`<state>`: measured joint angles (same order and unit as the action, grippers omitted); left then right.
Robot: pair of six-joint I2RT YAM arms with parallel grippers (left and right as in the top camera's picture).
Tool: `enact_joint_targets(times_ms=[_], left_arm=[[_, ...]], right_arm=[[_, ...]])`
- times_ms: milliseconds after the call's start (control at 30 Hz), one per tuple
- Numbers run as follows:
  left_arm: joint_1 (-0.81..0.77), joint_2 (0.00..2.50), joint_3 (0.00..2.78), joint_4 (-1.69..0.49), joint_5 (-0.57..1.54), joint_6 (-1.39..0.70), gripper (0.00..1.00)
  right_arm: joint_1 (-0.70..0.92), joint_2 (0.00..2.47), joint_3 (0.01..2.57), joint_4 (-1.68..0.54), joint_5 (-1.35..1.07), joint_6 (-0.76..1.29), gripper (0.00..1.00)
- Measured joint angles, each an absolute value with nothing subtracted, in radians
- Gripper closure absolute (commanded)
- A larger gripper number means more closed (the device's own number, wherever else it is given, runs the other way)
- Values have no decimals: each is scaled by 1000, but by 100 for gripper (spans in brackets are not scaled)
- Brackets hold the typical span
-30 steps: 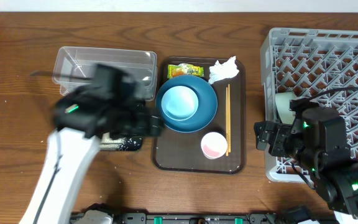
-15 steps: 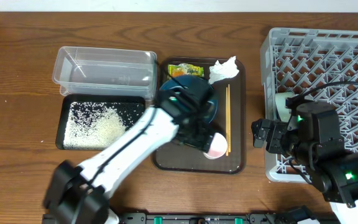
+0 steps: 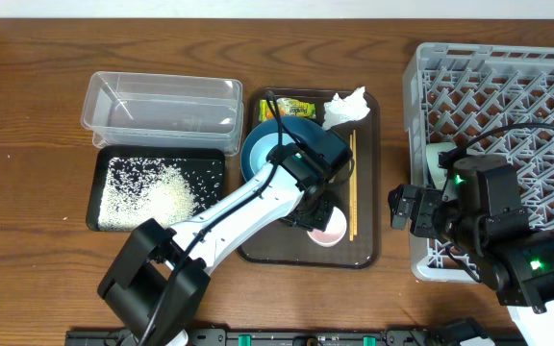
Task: Sort waste into correct bins and load items into the dishwasher rack
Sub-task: 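Grasp the pink cup with the left gripper and lift it, then pass the pink cup from the left gripper to the right gripper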
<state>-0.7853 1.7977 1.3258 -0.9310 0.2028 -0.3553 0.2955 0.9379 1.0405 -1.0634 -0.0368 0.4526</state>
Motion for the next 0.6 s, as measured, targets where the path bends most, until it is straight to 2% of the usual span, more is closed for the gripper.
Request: enact_joint_targets(times_ms=[133,267,433,600], left_arm=[[-761,1774,1326,-966,250,-363,94],[-658,1651,1327,-991,337,-361,94],[-391,1425,1338,-1005,527,-313,94],[-178,1341,1346,-1018,863,-216,94]], right_arm=[[295,938,1040,-1065,-36,453,1],[295,938,1040,-1065,-36,453,1],[295,938,1040,-1028,-63,442,4],[295,941,1040,-807,-320,331,4]])
